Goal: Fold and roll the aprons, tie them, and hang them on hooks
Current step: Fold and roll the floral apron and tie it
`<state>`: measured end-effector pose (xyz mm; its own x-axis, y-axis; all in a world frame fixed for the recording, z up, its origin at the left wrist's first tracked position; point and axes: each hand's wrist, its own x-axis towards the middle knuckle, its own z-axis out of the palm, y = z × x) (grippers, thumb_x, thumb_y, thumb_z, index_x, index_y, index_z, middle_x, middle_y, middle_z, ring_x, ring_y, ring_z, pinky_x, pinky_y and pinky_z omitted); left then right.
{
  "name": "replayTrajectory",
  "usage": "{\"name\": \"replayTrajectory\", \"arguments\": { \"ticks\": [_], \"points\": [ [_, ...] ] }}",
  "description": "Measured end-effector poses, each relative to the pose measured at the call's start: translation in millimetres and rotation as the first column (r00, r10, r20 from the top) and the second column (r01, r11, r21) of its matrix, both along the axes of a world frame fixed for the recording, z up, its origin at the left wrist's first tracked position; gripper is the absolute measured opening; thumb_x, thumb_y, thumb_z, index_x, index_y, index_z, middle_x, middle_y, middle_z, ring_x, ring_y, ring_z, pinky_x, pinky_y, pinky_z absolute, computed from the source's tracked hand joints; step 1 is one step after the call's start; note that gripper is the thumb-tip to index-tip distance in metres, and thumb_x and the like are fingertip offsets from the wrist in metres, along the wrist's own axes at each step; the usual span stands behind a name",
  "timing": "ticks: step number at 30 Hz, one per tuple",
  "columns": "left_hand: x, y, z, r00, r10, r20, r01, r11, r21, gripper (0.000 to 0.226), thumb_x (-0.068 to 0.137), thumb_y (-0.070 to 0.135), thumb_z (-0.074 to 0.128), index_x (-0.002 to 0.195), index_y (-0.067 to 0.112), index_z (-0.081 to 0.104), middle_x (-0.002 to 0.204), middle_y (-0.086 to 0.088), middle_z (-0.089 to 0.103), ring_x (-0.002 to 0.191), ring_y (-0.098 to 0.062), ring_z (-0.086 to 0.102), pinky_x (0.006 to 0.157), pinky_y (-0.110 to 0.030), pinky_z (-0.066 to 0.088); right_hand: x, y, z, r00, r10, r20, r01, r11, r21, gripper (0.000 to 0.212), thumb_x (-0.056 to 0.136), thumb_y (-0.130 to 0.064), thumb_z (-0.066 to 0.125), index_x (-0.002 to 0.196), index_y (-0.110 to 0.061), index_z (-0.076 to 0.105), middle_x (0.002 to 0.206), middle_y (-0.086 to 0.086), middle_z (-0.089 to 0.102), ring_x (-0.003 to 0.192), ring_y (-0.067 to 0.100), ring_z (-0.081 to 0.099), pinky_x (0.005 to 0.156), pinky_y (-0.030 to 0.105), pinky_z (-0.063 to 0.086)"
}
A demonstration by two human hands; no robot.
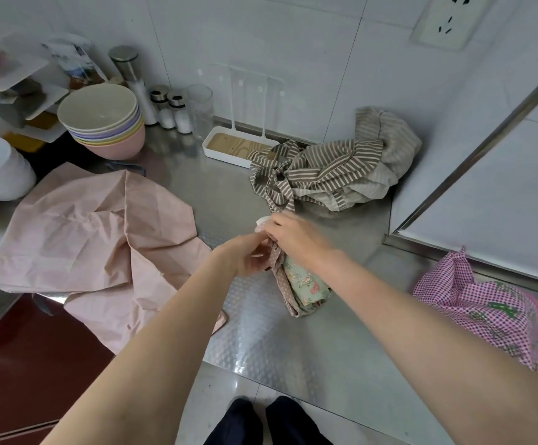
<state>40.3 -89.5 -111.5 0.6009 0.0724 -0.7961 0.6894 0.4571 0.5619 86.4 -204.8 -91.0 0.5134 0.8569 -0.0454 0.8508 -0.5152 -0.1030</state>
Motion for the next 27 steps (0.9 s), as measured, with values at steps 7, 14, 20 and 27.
{"name": "replayTrajectory", "arguments": {
  "ticks": [7,14,20,27],
  "points": [
    [7.4,5.7,3.1,0.988,-0.105,-0.116,0.111,0.993,0.046,0.031,0.093,0.022,0.051,0.064,0.013,0.045,0.057,0.000,0.045,0.051,-0.010,0.043,0.037,-0.013,0.042,-8.6,2.1,12.6,0.949,0.145,0.281,-0.124,0.988,-0.092,0.029,0.043,0.003,0.081,0.057,-0.009,0.059,0.061,0.003,0.055,0.061,0.022,0.058,0.039,0.022,0.037],
    [11.4,6.7,4.9,0.985,-0.127,-0.115,0.136,0.987,0.081,0.019,0.091,0.007,0.050,0.073,0.007,0.052,0.071,-0.004,0.054,0.062,-0.013,0.051,0.041,-0.016,0.050,-5.9,3.8,14.2,0.850,0.218,0.479,-0.111,0.964,-0.243,0.042,0.063,0.013,0.027,0.053,-0.012,0.060,0.053,0.001,0.050,0.053,0.016,0.050,0.041,0.021,0.029],
    [12.2,2.8,2.4,0.982,-0.118,-0.150,0.143,0.975,0.168,0.030,0.096,0.013,0.042,0.067,0.006,0.049,0.041,-0.003,0.057,0.034,-0.012,0.056,0.033,-0.017,0.045,-15.0,5.2,10.6,0.851,0.305,0.427,-0.143,0.918,-0.371,0.031,0.064,0.003,0.039,0.056,-0.012,0.065,0.056,0.004,0.056,0.056,0.018,0.053,0.045,0.025,0.043],
    [10.1,3.4,0.1,0.989,-0.128,-0.081,0.141,0.971,0.191,0.033,0.099,0.006,0.036,0.068,0.003,0.045,0.039,-0.006,0.055,0.034,-0.013,0.056,0.031,-0.016,0.042,-12.6,6.8,8.1,0.773,0.386,0.503,-0.244,0.913,-0.327,0.042,0.065,0.003,0.027,0.052,-0.014,0.064,0.054,0.001,0.058,0.053,0.015,0.056,0.041,0.022,0.042]
  ]
}}
